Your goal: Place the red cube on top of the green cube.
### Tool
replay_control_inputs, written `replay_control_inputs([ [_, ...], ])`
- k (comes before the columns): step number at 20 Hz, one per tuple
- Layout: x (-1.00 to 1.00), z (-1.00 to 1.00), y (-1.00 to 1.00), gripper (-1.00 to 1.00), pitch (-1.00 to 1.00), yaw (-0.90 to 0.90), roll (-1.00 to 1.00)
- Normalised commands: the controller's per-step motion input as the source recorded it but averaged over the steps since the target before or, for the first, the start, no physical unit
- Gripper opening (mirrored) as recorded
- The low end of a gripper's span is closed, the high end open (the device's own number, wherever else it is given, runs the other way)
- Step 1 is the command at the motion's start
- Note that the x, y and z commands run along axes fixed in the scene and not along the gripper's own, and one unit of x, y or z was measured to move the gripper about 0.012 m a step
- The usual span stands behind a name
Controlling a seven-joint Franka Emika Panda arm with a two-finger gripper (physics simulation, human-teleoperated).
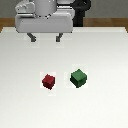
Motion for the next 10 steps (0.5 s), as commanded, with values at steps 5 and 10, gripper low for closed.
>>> replay_control_inputs([
  [5,0.20,-0.27,0.00,1.00,0.00,0.00,0.00],
  [10,0.00,-1.00,0.00,1.00,0.00,0.00,0.00],
])
